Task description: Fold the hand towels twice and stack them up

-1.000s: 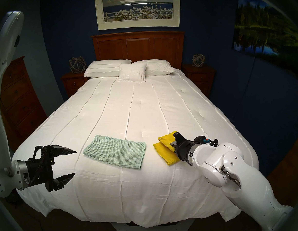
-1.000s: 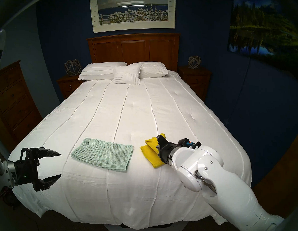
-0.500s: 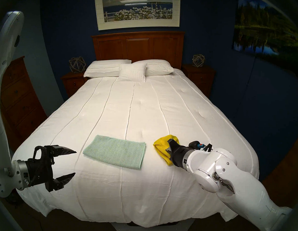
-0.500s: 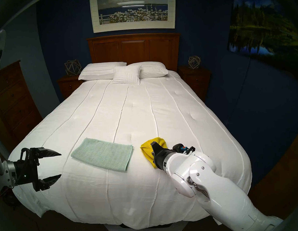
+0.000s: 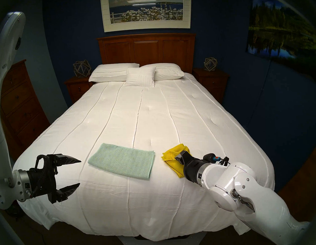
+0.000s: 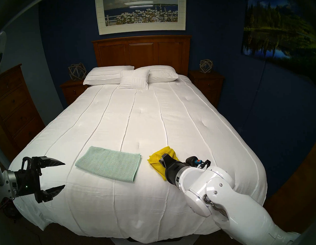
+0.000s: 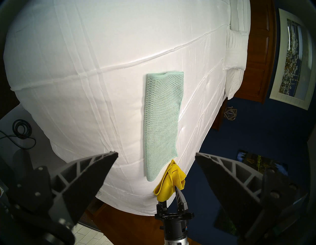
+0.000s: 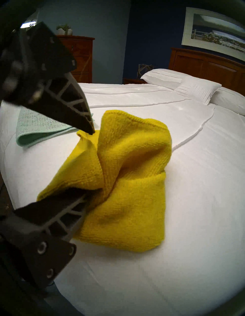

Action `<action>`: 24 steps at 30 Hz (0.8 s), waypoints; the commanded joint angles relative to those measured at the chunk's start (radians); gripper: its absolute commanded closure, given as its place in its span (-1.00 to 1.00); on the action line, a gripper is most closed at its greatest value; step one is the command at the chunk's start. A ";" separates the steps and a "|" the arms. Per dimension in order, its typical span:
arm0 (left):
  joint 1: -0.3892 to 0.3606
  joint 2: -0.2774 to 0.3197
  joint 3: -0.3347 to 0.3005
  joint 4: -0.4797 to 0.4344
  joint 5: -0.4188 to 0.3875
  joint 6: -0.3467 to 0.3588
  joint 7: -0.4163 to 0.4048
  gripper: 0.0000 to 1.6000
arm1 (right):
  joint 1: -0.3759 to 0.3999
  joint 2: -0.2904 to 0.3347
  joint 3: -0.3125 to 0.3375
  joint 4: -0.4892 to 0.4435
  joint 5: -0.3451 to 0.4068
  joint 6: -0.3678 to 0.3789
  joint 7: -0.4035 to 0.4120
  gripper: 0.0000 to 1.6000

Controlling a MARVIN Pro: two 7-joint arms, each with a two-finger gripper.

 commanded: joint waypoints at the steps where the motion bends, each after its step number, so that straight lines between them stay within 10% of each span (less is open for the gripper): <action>1: -0.004 0.002 0.000 -0.001 -0.002 -0.001 -0.005 -1.00 | -0.024 0.001 0.009 -0.034 -0.002 -0.020 0.017 -1.00; 24: -0.004 0.002 0.000 -0.001 -0.002 -0.001 -0.005 -1.00 | 0.047 0.019 -0.032 -0.060 -0.049 0.044 0.005 -1.00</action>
